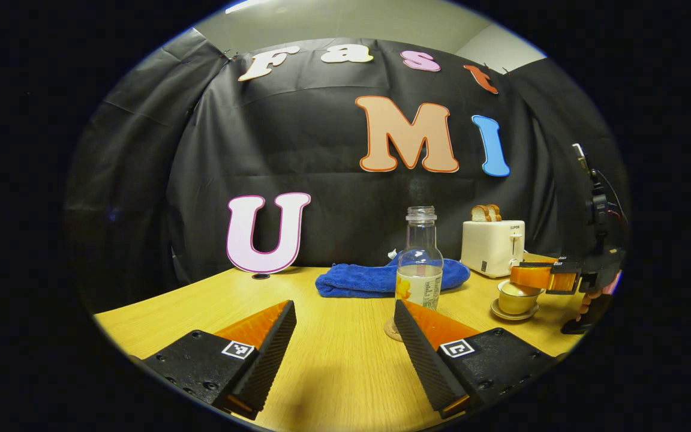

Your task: Open the teacup lid with one hand, grasp the water bottle and pour water into the teacup with the other hand; after pouring, place the water bottle on the coaster and then close the teacup lid.

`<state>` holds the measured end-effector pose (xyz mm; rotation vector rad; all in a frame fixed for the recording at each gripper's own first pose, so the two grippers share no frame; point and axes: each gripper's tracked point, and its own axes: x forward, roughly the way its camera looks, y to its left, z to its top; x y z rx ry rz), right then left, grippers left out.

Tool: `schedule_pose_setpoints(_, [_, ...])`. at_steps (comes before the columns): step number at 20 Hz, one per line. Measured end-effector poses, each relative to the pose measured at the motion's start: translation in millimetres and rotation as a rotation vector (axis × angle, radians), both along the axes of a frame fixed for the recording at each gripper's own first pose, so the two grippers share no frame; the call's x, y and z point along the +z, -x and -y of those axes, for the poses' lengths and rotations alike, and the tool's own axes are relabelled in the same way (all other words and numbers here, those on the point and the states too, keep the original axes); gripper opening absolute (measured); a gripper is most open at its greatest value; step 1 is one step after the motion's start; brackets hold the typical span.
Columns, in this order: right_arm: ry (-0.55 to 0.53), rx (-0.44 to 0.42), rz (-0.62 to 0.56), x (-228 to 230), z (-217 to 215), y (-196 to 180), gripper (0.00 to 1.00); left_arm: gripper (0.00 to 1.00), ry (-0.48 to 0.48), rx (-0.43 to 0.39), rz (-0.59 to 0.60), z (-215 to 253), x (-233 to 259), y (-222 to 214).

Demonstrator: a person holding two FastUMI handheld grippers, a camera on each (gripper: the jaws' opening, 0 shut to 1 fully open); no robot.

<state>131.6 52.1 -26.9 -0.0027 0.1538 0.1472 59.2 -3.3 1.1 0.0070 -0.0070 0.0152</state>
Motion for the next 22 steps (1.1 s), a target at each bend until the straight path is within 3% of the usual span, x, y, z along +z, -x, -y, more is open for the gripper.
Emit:
schedule_pose_setpoints(3, [0.009, 0.004, -0.018, -2.1, 1.5, 1.0, 0.28, 0.96, 0.0, -0.003, 0.0, 0.6, -0.7, -0.8])
schedule_pose_setpoints(6, [-0.005, 0.01, -0.027, -3.1, 1.4, 1.2, 0.34, 0.96, 0.0, -0.003, 0.0, 0.1, -1.9, -3.5])
schedule_pose_setpoints(8, [-0.005, 0.021, -0.026, -3.7, -0.8, 4.6, 0.58, 0.96, 0.0, -0.003, 0.0, 0.6, -2.1, -3.2])
schedule_pose_setpoints(9, [0.002, 0.025, -0.019, -2.0, -1.3, 6.7, 0.53, 0.96, 0.0, -0.003, 0.0, 0.8, -2.4, -3.9])
schedule_pose_setpoints(15, [-0.013, 0.04, 0.055, 9.8, -0.1, 16.8, 0.97, 0.95, 0.0, -0.004, 0.0, 0.4, -2.2, -3.6])
schedule_pose_setpoints(20, [-0.019, 0.011, 0.142, 23.5, 10.4, 32.1, 0.92, 0.96, 0.0, -0.005, 0.0, -3.9, 2.9, 2.9])
schedule_pose_setpoints(21, [-0.022, 0.006, 0.138, 21.4, 12.8, 36.1, 0.97, 0.96, -0.001, -0.005, 0.0, -3.4, 2.7, 2.7])
schedule_pose_setpoints(22, [-0.02, 0.006, 0.142, 22.4, 13.8, 40.1, 0.94, 0.96, -0.001, -0.005, 0.0, -3.6, 2.6, 2.4])
